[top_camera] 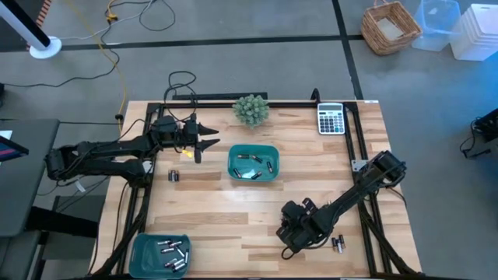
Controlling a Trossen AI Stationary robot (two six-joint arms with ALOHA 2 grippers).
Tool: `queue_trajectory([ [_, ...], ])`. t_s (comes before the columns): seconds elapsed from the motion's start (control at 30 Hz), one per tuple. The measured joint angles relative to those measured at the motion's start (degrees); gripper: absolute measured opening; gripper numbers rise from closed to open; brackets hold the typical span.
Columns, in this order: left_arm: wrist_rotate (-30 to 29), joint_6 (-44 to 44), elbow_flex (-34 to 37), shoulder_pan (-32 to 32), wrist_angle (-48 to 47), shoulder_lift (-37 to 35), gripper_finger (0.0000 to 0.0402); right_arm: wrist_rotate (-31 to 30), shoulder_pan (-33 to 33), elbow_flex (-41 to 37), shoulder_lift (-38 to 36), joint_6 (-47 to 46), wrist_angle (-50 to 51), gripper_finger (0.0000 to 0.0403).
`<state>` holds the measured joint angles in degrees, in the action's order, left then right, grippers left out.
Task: Sort batteries
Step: Put the black battery into the green bin
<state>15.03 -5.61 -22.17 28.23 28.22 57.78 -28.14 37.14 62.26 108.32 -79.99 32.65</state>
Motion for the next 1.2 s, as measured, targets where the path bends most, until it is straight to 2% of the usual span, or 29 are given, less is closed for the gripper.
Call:
queue_trajectory([
  [0.2,0.1,0.0,0.0,0.0,0.0,0.0,0.0148,-0.2,0.0,0.2,1.4,-1.4,0.2,0.0179],
  [0.5,0.1,0.0,0.0,0.0,0.0,0.0,0.0148,0.0,-0.1,0.2,2.1,-2.1,0.5,0.0074],
  [0.67,0.1,0.0,0.0,0.0,0.0,0.0,0.0148,0.5,-0.1,0.2,2.1,-2.5,0.2,0.0037],
  [1.2,0.1,0.2,0.0,0.0,0.0,0.0,0.0148,-0.8,0.1,3.9,2.6,0.5,2.3,0.0023],
])
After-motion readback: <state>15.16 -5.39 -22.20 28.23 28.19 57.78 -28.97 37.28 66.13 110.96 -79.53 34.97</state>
